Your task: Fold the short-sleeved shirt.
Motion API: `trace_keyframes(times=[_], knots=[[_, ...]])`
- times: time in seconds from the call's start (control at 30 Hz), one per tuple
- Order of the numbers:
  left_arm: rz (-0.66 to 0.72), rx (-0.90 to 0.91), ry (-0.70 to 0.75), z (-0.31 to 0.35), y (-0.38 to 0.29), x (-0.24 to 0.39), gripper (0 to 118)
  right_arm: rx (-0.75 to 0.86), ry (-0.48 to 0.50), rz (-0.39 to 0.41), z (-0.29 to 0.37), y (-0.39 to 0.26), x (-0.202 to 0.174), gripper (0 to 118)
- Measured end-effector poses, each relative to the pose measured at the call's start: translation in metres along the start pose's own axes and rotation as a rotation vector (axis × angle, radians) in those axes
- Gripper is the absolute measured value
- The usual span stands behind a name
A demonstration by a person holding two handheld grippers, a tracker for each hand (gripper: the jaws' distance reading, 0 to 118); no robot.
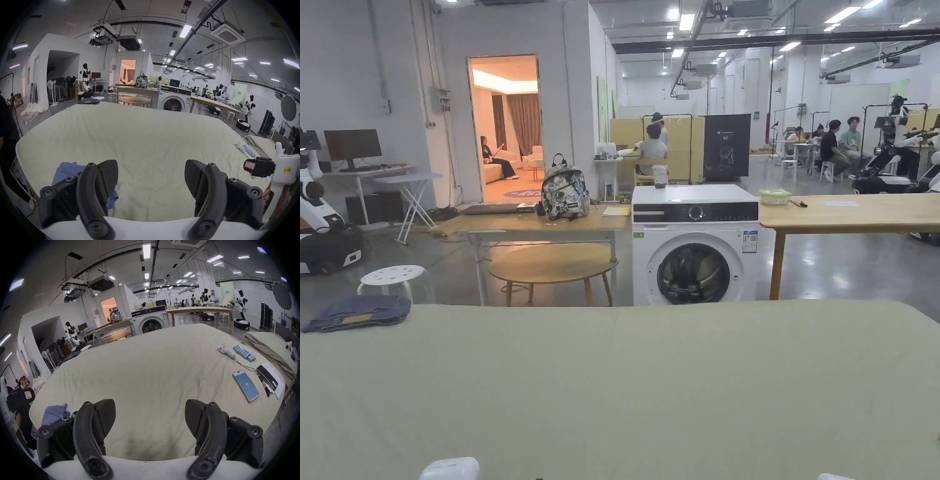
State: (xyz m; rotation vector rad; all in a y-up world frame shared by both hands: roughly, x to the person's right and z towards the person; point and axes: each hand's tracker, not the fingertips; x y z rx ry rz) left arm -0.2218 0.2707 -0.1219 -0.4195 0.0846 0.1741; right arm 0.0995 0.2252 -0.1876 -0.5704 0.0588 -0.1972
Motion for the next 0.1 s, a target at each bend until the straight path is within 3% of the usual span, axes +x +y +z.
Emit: trace_keyframes(times=[0.1], knots=[[0.001,0.000,-0.012,-0.0001,-0.0001,0.0012,86,0.020,0.038,0.025,0.0056,-0.0011,-0.0015,91]])
